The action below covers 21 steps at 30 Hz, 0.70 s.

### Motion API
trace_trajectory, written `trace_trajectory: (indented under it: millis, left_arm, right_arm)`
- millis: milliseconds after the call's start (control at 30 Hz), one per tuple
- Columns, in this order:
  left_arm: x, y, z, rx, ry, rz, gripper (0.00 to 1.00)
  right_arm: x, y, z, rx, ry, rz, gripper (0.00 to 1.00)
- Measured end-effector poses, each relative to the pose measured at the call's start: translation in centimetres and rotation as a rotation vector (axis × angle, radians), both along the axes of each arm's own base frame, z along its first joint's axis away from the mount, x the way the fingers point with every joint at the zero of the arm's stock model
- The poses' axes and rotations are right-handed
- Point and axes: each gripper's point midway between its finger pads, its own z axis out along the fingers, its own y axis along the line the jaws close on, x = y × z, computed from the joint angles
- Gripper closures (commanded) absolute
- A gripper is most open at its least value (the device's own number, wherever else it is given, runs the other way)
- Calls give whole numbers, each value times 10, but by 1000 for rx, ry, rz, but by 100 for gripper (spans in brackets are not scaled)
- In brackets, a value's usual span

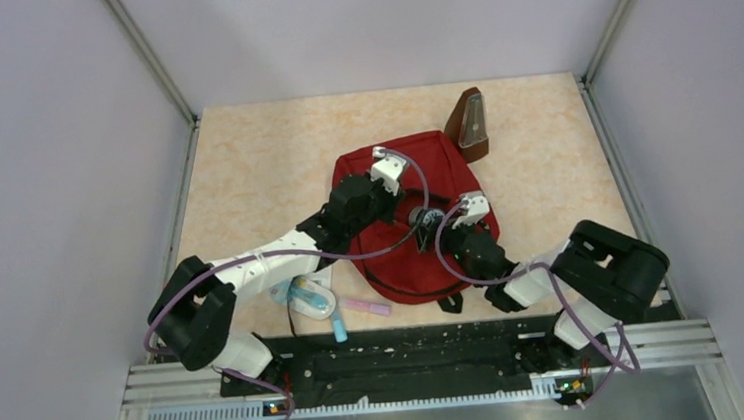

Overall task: Pack the student bag
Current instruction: Place the stationery in the student bag.

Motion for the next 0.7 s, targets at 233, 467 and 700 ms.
trace_trajectory:
  millis: [233, 467, 700]
  left_arm:
    - [-3, 2, -3, 13, 14, -3, 100]
    - [-5, 3, -7, 25, 28, -7, 100]
    - [-7, 4, -7, 27, 39, -8, 100]
  right_arm:
    - [-10, 9, -14, -88, 132, 70, 21]
    - [-12, 7, -22, -164, 191, 85, 79]
    - [-7, 9, -16, -214, 169, 99, 100]
